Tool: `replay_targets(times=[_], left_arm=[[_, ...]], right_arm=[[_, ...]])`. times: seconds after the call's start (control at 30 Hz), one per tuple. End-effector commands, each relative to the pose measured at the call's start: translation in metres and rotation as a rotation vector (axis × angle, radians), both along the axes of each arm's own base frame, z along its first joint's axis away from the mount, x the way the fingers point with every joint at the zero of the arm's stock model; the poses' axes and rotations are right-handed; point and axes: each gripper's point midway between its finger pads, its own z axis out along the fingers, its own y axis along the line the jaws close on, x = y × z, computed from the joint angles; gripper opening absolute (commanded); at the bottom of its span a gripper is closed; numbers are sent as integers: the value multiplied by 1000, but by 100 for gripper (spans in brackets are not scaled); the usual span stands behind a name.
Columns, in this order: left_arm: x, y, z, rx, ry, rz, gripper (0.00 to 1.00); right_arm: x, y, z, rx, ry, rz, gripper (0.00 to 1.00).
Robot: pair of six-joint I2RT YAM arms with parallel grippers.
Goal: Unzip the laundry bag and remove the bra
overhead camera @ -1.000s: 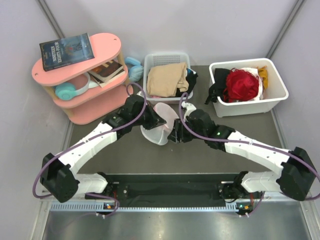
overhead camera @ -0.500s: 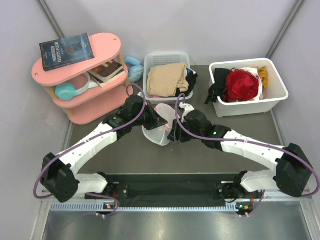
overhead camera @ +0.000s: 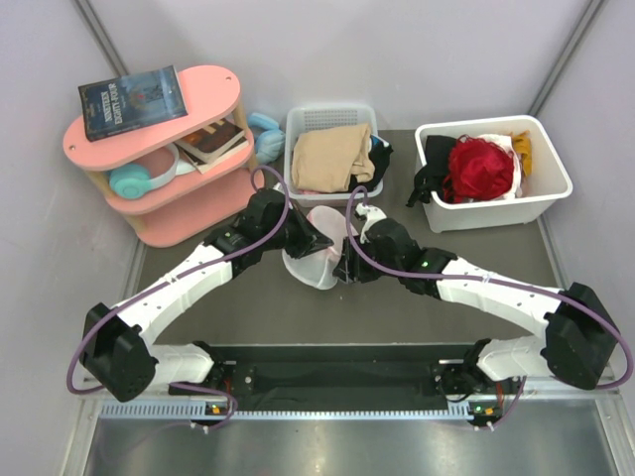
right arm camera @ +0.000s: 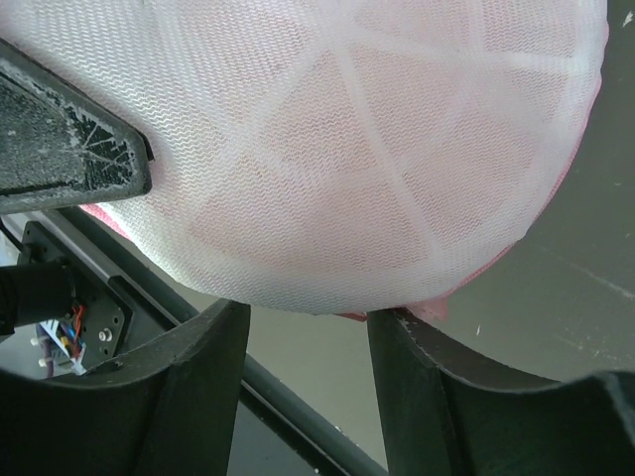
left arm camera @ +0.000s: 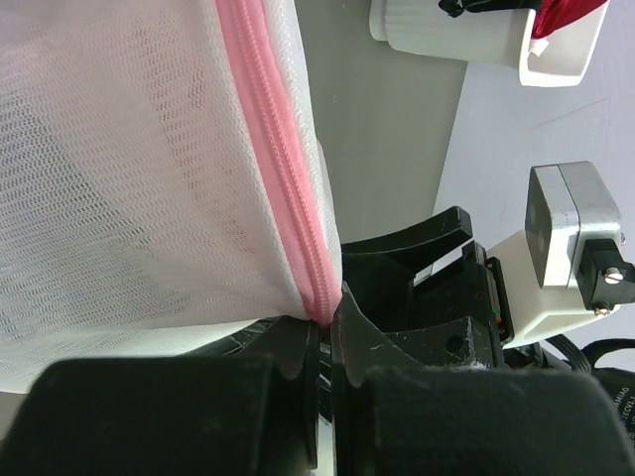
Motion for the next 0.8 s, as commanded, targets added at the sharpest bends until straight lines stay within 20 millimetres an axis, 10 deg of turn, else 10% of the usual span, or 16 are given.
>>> replay_targets(times=[0.0,0.4,0.77], left_arm=[[4,-5,33,-88,-89,-11,0],[5,-4,29,-80,-91,-14,0],[18,23,20,-53,-89,-31,0]], right_arm=[[9,10,31,53,-88,6,50],[8,4,34,36,-107,7,0],[6,-16,26,-14,-117,-37,0]])
